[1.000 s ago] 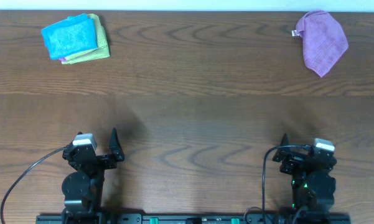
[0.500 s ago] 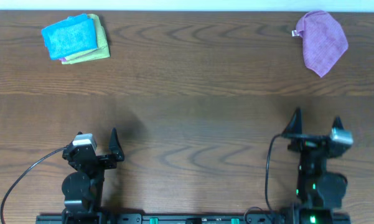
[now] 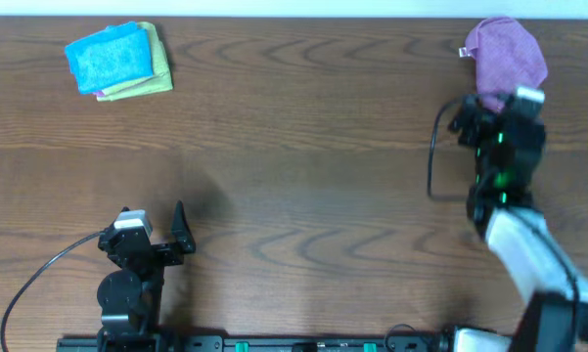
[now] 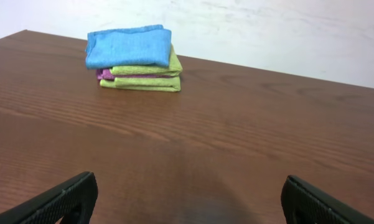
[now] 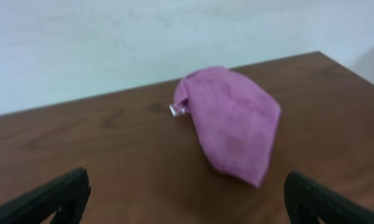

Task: Fold the cloth
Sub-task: 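Reach the right gripper to the purple cloth and grasp its corner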

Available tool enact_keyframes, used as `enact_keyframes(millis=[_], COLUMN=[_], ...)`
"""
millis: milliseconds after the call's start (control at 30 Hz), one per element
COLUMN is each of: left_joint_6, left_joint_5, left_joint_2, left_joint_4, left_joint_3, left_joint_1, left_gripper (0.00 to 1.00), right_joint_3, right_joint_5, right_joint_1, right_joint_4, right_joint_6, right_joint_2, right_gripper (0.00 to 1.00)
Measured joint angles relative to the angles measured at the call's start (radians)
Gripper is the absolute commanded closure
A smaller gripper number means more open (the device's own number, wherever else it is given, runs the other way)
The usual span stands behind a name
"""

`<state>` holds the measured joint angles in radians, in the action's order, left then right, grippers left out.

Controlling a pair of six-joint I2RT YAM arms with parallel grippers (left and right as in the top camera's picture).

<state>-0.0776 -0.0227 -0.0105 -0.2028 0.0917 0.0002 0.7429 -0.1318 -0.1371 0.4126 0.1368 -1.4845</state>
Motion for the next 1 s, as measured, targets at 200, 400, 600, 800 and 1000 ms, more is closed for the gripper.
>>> enact_keyframes(millis=[200,400,600,800,1000], left_joint_6=[0.0,0.0,0.0,0.0,0.0], left_joint_5=[0.0,0.0,0.0,0.0,0.0], left_joint_2=[0.0,0.0,0.0,0.0,0.0], left_joint_4=[0.0,0.0,0.0,0.0,0.0], left_joint_3=[0.0,0.0,0.0,0.0,0.0], left_joint_1=[0.0,0.0,0.0,0.0,0.0], left_gripper=[0.04,0.05,0.05,0.05,0.05], right_joint_3=[0.4,0.697,0.747,0.747,0.756], right_joint_5=[0.011,0.013,0.173,0.345,0.324], right_joint_1=[-0.08,-0.19,-0.241,-0.238,-0.233], right_joint_4=[-0.263,-0.55,-0.63,-0.64,-0.655], right_joint_6=[-0.003,-0.005,-0.025,-0.055,-0.057], right_joint_2=[-0.282,-0.458,-0.518,-0.52,-0.595], right_gripper=[0.01,0.01,0.01,0.01,0.01])
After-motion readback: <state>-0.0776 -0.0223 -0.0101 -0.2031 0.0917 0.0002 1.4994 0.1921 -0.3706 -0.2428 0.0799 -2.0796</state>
